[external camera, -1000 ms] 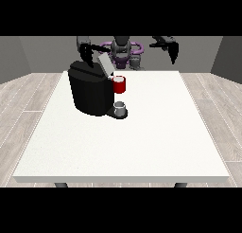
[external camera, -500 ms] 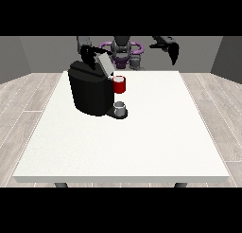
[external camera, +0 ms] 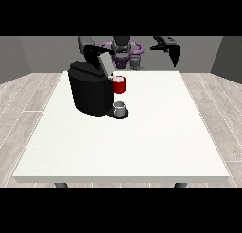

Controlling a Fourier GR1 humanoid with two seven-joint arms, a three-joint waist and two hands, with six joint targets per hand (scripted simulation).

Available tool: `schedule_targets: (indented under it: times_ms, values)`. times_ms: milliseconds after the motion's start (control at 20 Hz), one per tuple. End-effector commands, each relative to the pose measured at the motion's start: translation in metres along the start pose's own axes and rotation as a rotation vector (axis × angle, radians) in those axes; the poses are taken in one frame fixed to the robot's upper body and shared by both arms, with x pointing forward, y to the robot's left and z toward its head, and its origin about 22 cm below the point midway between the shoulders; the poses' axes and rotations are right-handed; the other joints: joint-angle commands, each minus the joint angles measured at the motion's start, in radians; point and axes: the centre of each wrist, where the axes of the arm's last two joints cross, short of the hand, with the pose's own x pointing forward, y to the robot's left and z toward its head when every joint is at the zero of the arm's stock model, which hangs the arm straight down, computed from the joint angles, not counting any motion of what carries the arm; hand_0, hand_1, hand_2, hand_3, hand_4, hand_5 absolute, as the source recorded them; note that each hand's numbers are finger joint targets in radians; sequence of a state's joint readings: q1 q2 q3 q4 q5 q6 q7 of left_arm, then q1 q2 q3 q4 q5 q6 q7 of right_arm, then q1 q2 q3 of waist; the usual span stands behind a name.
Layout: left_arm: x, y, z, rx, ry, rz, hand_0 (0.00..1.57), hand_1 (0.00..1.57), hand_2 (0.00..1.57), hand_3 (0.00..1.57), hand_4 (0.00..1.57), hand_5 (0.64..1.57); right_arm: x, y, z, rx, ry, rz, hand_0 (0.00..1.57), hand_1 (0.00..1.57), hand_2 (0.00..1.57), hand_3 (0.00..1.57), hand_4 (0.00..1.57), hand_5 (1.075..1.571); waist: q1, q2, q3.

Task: Insert the coffee pod into the coffee machine and close the lid

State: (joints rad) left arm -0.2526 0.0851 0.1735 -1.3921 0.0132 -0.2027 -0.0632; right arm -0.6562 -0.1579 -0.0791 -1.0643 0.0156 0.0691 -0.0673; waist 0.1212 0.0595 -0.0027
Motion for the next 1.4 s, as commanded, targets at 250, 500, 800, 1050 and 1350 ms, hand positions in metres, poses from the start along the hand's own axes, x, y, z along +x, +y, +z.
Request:
schedule_targets:
  times_ms: [250, 500, 800, 1050, 1350]
  values:
    - [0.001, -0.004, -0.003, 0.008, -0.007, 0.005, 0.00, 0.00, 0.00, 0.00, 0.02, 1.571, 0.008, 0.019, -0.015, 0.051, 0.004, 0.034, 0.00, 0.00, 0.00, 0.00, 0.21, 1.571, 0.021, 0.014, 0.0028]
    - [-0.002, 0.009, -0.008, 0.011, 0.018, -0.007, 0.00, 0.00, 0.00, 0.00, 0.17, 1.571, 0.031, 0.046, -0.022, 0.076, -0.051, 0.123, 0.00, 0.00, 0.00, 0.00, 0.17, 1.571, 0.024, 0.013, 0.0025]
    - [-0.010, 0.004, 0.001, -0.011, 0.003, 0.009, 0.00, 0.00, 0.00, 0.00, 0.17, 1.571, 0.040, 0.041, -0.029, 0.075, -0.060, 0.119, 0.00, 0.00, 0.00, 0.00, 0.14, 1.571, 0.045, 0.017, 0.0026]
    - [-0.003, -0.001, -0.008, -0.023, -0.045, -0.002, 0.00, 0.00, 0.00, 0.00, 0.12, 1.571, 0.045, 0.060, -0.033, 0.117, -0.134, 0.103, 0.00, 0.00, 0.00, 0.00, 0.03, 1.571, 0.026, 0.025, 0.0027]
    - [-0.028, -0.003, 0.019, 0.020, -0.010, 0.027, 0.00, 0.00, 0.00, 0.00, 0.14, 1.571, 0.003, 0.085, 0.005, 0.197, -0.137, -0.051, 0.00, 0.00, 0.00, 0.00, 0.28, 1.571, -0.033, -0.078, 0.0028]
